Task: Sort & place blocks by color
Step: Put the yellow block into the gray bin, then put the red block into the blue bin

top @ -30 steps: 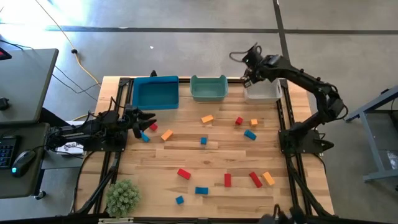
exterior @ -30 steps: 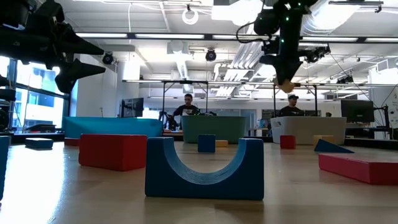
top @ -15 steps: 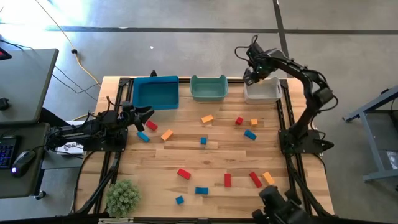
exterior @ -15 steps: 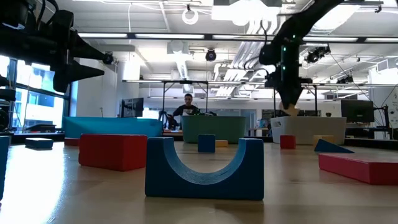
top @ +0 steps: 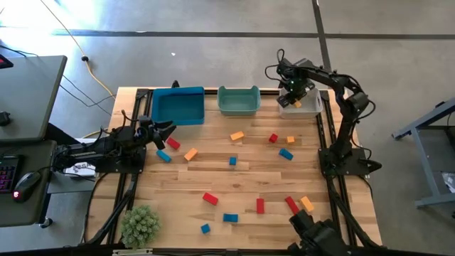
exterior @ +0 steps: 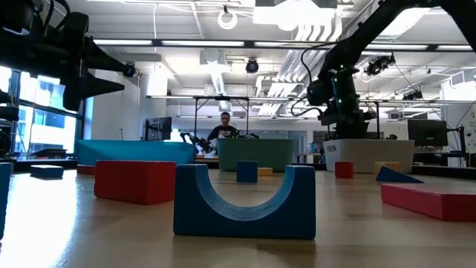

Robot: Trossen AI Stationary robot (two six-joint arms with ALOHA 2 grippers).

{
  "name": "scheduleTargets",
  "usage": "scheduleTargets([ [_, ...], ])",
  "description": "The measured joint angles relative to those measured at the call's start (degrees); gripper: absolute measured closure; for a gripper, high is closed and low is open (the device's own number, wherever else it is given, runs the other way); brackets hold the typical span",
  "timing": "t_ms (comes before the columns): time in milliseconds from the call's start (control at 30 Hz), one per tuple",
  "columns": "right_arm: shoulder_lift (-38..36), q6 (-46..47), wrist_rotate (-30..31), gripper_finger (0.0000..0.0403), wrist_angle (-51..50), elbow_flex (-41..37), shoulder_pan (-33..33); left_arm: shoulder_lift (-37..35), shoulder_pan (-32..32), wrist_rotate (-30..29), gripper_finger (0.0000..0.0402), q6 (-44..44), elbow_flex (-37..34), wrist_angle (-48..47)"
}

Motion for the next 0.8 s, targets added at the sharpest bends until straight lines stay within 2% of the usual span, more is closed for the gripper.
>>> scheduleTargets([
  [333,0.7,-1.72,0.12,0.0296,-0.01,0.0,-0.41,0.0,0.0,0.0,0.0186,-1.96,0.0,0.04],
  [600,0.7,-1.9,2.03,0.0214,-0.05,0.0,-0.12,0.0,0.0,0.02,0.0186,-1.35,0.0,0.17],
  [800,0.7,-1.15,0.46,0.0197,-3.3,2.57,-0.1,0.27,0.0,2.63,0.0186,1.89,1.49,0.64],
])
